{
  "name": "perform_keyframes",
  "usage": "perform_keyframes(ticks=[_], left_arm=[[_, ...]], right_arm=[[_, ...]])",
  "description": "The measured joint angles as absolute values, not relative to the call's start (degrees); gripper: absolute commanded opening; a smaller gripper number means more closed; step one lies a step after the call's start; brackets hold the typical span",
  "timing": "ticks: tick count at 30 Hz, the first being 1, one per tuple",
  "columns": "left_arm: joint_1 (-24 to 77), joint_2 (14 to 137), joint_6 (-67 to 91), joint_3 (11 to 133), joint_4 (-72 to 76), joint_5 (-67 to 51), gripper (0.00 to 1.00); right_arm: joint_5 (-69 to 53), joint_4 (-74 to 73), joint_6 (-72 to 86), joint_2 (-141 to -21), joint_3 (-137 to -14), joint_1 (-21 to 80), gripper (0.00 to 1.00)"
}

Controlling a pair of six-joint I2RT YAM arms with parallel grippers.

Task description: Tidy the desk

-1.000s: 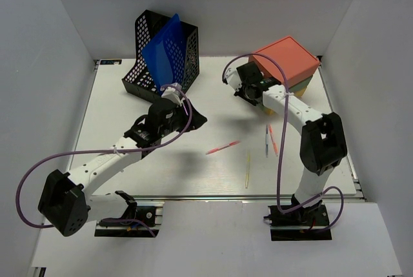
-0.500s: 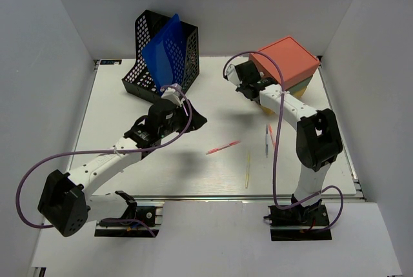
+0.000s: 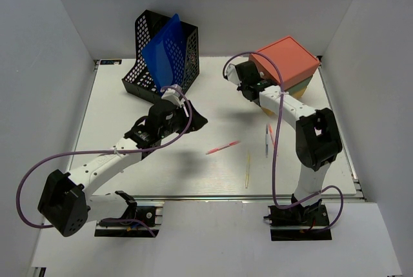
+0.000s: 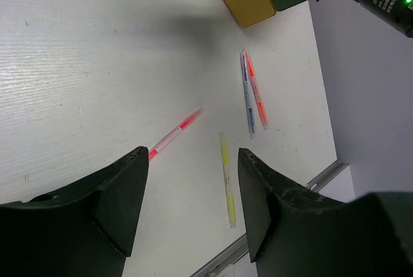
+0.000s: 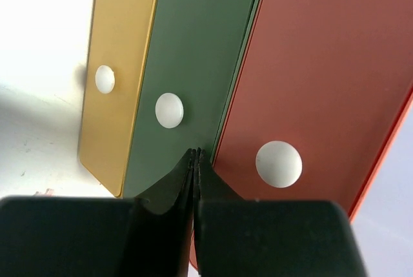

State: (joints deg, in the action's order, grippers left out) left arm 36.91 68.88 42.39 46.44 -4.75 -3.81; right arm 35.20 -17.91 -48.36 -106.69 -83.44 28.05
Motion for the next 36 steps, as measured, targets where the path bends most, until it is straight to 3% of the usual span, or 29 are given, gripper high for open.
perform_keyframes(ticks=[9, 13, 14, 15, 17, 18, 19, 22, 25, 26, 27, 28, 29, 31, 32, 36], left_arm=[[36.9, 68.9, 42.4, 46.1, -4.0, -4.0, 0.69], [36.9, 69.6, 42.5, 45.5, -1.1, -5.5, 0.67], [36.9, 70.2, 42.6, 45.5, 0.1, -6.1, 0.66], [36.9, 71.2, 42.7, 45.6, 1.5, -6.9, 0.64], [36.9, 74.0, 43.5, 45.8, 4.7, -8.6, 0.57], [36.9, 75.8, 43.9, 46.0, 6.4, -9.5, 0.53], [36.9, 77.8, 44.6, 46.2, 8.4, -10.5, 0.44], [36.9, 86.6, 47.6, 48.1, 15.9, -14.1, 0.22], [36.9, 97.6, 51.3, 52.6, 23.9, -17.8, 0.2], [36.9, 101.6, 52.6, 54.8, 26.3, -19.1, 0.21], [37.0, 105.1, 53.8, 56.9, 28.6, -20.1, 0.23], [37.0, 108.9, 55.2, 59.2, 31.2, -20.9, 0.26], [37.1, 112.3, 56.4, 61.7, 33.3, -21.6, 0.35], [37.3, 118.6, 59.0, 66.7, 36.6, -22.2, 0.42], [37.4, 121.5, 60.4, 69.1, 38.3, -22.3, 0.5], [37.7, 129.4, 64.9, 75.4, 42.0, -22.0, 0.6]], right_arm=[[33.7, -19.1, -47.9, -107.0, -83.7, 27.7, 0.0], [21.7, -28.1, -44.4, -105.8, -87.3, 27.0, 0.0], [17.4, -30.2, -43.6, -104.4, -87.9, 26.8, 0.06], [12.6, -32.2, -42.6, -102.6, -88.1, 26.6, 0.24], [4.1, -35.7, -40.3, -98.3, -88.4, 26.6, 0.44], [0.1, -37.1, -39.4, -95.9, -88.4, 26.6, 0.65], [-3.4, -38.2, -37.9, -93.6, -88.4, 26.5, 0.75], [-12.7, -40.6, -34.5, -87.5, -88.3, 26.0, 0.82], [-19.2, -41.1, -31.4, -83.5, -87.5, 24.0, 0.8], [-20.9, -41.5, -30.0, -82.6, -87.1, 23.0, 0.72], [-22.0, -41.8, -28.8, -81.9, -86.8, 21.9, 0.6], [-23.2, -41.8, -27.3, -81.2, -86.4, 20.6, 0.36], [-24.2, -42.0, -24.8, -80.7, -86.1, 19.5, 0.0], [-24.8, -41.9, -22.8, -79.9, -85.5, 17.5, 0.0], [-25.1, -41.9, -22.0, -79.5, -85.3, 16.8, 0.0], [-26.4, -41.8, -18.6, -77.7, -84.1, 13.7, 0.0]])
